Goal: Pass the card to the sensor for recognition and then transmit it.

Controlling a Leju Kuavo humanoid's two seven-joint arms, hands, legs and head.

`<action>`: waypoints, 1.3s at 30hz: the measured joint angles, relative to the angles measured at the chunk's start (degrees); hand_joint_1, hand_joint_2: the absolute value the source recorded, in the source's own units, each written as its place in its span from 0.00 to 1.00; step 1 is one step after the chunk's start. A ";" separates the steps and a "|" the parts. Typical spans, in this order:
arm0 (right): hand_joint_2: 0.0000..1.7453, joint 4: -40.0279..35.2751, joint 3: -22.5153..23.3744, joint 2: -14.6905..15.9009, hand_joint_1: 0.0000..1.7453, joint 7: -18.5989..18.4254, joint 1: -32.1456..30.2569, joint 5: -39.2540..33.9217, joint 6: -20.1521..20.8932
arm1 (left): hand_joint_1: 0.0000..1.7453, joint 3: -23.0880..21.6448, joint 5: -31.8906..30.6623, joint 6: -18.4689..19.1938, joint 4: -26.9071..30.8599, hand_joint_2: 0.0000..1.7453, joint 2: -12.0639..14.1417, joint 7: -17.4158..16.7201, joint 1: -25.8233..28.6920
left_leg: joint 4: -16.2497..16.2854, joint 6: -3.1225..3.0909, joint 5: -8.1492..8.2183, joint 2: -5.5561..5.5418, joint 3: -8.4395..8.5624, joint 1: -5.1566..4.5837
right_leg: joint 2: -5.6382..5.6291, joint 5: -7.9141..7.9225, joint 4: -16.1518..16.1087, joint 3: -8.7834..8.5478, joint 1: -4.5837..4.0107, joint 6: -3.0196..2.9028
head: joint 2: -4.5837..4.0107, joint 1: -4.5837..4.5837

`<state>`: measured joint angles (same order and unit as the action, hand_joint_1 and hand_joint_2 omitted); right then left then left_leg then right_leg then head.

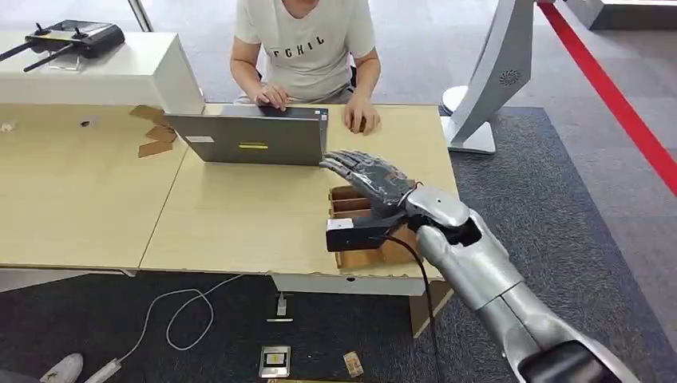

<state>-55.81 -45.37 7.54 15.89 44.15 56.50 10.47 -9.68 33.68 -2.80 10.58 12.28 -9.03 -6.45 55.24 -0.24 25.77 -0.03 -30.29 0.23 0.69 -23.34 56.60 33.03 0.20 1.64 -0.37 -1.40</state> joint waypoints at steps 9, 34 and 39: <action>1.00 7.94 0.08 0.98 0.00 -8.09 4.50 -2.20 10.38 | 0.00 -0.15 0.61 0.15 -0.02 0.00 0.24 -1.27 0.23 | 0.02 0.00 0.00 0.01 0.00 -0.02 | 0.00 0.00 -0.01 0.03 0.00 0.00 | 0.00 0.00; 1.00 8.33 3.61 3.45 0.00 -8.18 7.26 -3.39 10.23 | 0.00 -1.38 2.36 -2.30 -0.04 0.00 -0.39 -3.28 0.30 | 0.02 0.06 -0.03 0.01 0.02 -0.02 | -0.01 0.09 -0.01 0.03 0.00 -0.13 | 0.00 0.00; 1.00 8.31 3.58 2.89 0.00 -8.35 7.08 -3.65 10.25 | 0.00 -1.40 2.49 -2.43 -0.04 0.00 -0.55 -3.26 0.25 | 0.02 0.08 -0.05 0.02 0.02 -0.02 | -0.01 0.09 -0.01 0.03 0.00 -0.14 | 0.00 -0.02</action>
<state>-47.50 -41.79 10.43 7.54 51.23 52.85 20.72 -11.08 36.17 -5.22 10.54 11.74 -12.28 -6.20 55.26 -0.17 25.72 -0.01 -30.27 0.22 0.68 -23.25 56.59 33.06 0.20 1.50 -0.37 -1.42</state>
